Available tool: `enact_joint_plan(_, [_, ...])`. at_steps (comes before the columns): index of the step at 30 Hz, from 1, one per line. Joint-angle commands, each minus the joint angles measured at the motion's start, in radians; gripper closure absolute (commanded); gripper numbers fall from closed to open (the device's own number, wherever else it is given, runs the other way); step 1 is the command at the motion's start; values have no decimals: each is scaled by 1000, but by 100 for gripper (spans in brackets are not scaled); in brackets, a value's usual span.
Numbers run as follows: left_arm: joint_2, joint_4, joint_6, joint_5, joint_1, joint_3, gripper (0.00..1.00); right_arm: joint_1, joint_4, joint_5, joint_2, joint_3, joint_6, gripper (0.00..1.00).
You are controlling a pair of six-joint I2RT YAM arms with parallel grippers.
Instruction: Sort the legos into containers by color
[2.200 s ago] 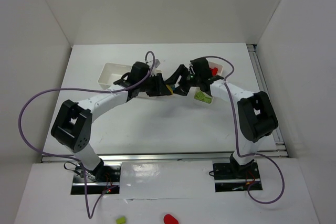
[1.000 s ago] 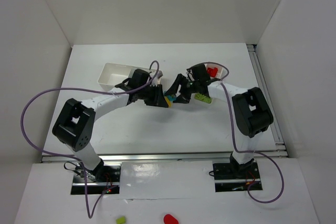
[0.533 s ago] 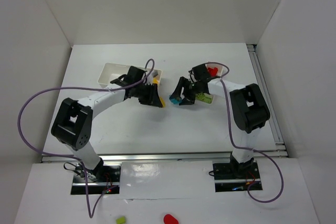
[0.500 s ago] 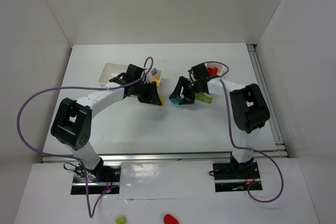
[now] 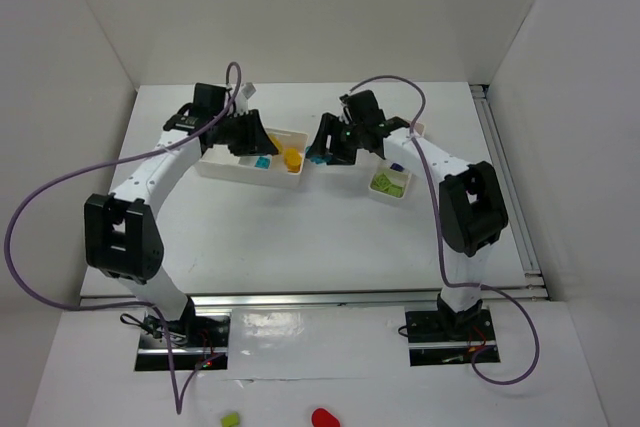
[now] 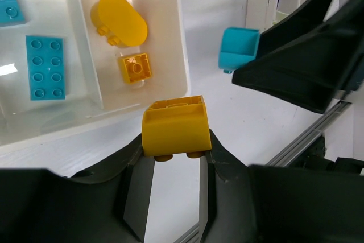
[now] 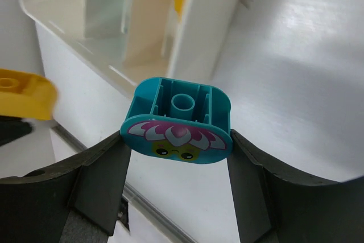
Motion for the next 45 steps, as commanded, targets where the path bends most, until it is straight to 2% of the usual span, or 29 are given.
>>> enact_joint_plan(1, [54, -28, 7, 66, 9, 71, 100, 18, -19, 64, 17, 109, -28, 66])
enact_joint_plan(4, [102, -19, -26, 66, -3, 100, 100, 18, -19, 73, 8, 118, -28, 66])
enact_joint_plan(9, [218, 11, -95, -15, -28, 148, 98, 18, -29, 96, -15, 129, -28, 66])
enact_joint_plan(10, [237, 11, -95, -27, -38, 178, 87, 9, -29, 105, -15, 129, -37, 66])
enact_joint_plan(11, [255, -5, -95, -40, -38, 195, 60, 9, -29, 105, -25, 129, -37, 66])
enact_joint_plan(12, [268, -5, -95, -40, -48, 212, 46, 9, -29, 114, -36, 129, -37, 66])
enact_joint_plan(16, [279, -48, -73, -52, -58, 278, 6, 9, -50, 124, -58, 129, -48, 66])
enact_joint_plan(17, [262, -63, -72, -52, -58, 294, 4, 9, -50, 134, -58, 129, -48, 66])
enact_joint_plan(19, [240, -110, -50, -75, -58, 327, 4, 20, -50, 143, -58, 138, -59, 66])
enact_joint_plan(23, [141, -210, -37, -185, 1, 375, 13, 70, -50, 153, 0, 248, -95, 66])
enact_joint_plan(26, [35, -248, -55, -291, 109, 366, 13, 121, -78, 153, 100, 356, -129, 66])
enact_joint_plan(31, [-108, -269, -123, -311, 302, 282, 13, 177, -113, 128, 278, 626, -164, 66])
enact_joint_plan(35, [-192, -244, -154, -267, 365, 186, 12, 196, -95, 85, 443, 764, -164, 65])
enact_joint_plan(36, [-205, -235, -154, -258, 365, 164, 12, 196, -79, 76, 467, 808, -164, 62])
enact_joint_plan(37, [-205, -235, -154, -258, 377, 163, 12, 196, -79, 76, 487, 833, -164, 41])
enact_joint_plan(38, [-205, -235, -154, -244, 386, 151, 12, 196, -79, 67, 528, 864, -164, 28])
enact_joint_plan(41, [-205, -244, -154, -232, 387, 142, 12, 196, -148, 90, 559, 986, -189, 5])
enact_joint_plan(43, [-205, -244, -154, -232, 396, 142, 12, 196, -148, 140, 510, 944, -198, 0])
enact_joint_plan(45, [-205, -244, -154, -232, 396, 142, 12, 165, -139, 215, 399, 872, -198, 0])
